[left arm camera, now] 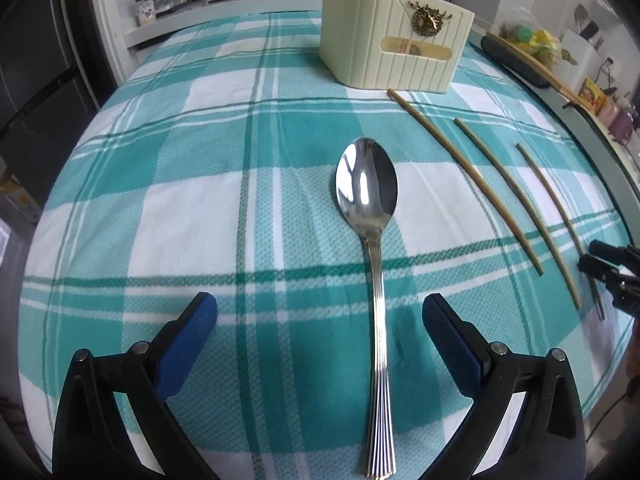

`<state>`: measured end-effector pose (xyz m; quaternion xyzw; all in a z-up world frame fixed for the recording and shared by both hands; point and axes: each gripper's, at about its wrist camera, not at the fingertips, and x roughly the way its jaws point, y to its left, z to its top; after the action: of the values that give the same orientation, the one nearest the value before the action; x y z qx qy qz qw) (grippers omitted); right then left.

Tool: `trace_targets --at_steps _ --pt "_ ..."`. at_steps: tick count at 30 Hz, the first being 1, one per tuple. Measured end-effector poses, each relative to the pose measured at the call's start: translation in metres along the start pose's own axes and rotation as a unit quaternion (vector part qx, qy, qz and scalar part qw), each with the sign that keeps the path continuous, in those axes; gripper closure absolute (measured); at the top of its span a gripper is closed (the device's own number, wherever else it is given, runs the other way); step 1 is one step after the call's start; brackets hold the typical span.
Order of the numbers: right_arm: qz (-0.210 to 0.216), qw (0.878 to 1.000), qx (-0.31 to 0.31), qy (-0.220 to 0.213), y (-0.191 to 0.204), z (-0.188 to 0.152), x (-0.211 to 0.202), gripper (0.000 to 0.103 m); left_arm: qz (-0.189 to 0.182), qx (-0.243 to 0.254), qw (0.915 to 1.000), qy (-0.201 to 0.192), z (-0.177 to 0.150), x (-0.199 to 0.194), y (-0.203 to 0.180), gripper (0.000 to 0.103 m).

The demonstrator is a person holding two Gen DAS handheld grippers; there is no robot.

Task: Organize utensils
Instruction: 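Grasp and lift the spoon with the left tool while the right tool lifts its chopstick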

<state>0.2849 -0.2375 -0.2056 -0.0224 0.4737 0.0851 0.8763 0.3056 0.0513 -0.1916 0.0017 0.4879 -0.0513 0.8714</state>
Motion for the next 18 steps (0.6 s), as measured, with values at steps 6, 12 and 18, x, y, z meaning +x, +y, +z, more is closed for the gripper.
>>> trace_targets --at_steps 6,12,18 --pt "0.015 0.998 -0.052 0.027 0.001 0.014 0.009 0.050 0.017 0.008 0.9992 0.035 0.029 0.032 -0.006 0.001" --pt "0.028 0.994 -0.092 0.049 0.000 0.042 0.026 0.051 0.013 0.018 0.9988 0.044 0.046 0.041 -0.010 0.001" --pt "0.028 0.995 -0.087 0.049 0.001 0.092 0.057 0.063 0.010 0.022 0.9987 0.044 0.058 0.043 -0.020 0.023"
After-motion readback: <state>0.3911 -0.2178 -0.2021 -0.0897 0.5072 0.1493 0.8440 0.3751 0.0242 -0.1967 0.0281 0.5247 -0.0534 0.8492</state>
